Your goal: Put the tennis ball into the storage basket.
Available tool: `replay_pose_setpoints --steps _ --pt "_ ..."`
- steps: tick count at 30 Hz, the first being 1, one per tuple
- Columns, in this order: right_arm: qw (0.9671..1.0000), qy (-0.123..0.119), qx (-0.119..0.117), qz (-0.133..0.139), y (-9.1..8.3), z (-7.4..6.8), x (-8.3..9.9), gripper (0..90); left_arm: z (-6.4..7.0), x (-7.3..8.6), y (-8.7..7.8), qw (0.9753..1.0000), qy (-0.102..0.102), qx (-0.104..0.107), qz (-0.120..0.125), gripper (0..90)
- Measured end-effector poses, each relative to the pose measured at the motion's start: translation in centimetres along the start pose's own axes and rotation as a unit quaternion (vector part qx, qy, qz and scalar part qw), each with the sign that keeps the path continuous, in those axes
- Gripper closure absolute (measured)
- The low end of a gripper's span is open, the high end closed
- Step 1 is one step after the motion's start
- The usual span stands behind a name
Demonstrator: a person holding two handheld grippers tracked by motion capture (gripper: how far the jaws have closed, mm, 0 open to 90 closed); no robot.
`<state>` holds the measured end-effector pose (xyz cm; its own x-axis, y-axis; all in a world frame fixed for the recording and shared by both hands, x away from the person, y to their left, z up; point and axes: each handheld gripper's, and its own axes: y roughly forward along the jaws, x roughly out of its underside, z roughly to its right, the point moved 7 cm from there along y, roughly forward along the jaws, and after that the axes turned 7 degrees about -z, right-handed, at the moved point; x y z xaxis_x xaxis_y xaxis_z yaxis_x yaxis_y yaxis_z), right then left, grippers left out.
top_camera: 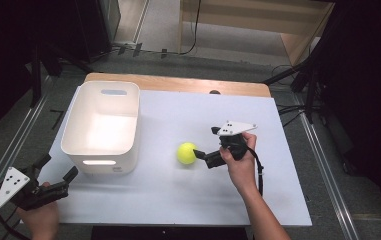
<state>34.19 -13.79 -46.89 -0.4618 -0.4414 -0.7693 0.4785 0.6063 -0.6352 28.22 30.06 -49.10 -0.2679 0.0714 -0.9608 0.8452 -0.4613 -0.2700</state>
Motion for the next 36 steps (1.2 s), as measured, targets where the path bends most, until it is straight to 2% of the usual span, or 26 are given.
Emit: replay_pose_setpoints --steps 20,36 --pt "0.9999 0.003 -0.012 -0.007 1.1 -0.3 -0.4 0.0 0.0 0.0 0.0 1.0 0.0 0.0 0.0 2.8" --pt "0.9993 0.006 -0.027 -0.026 2.9 -0.5 -0.3 0.0 0.0 0.0 0.0 1.0 0.001 0.0 0.0 2.8"
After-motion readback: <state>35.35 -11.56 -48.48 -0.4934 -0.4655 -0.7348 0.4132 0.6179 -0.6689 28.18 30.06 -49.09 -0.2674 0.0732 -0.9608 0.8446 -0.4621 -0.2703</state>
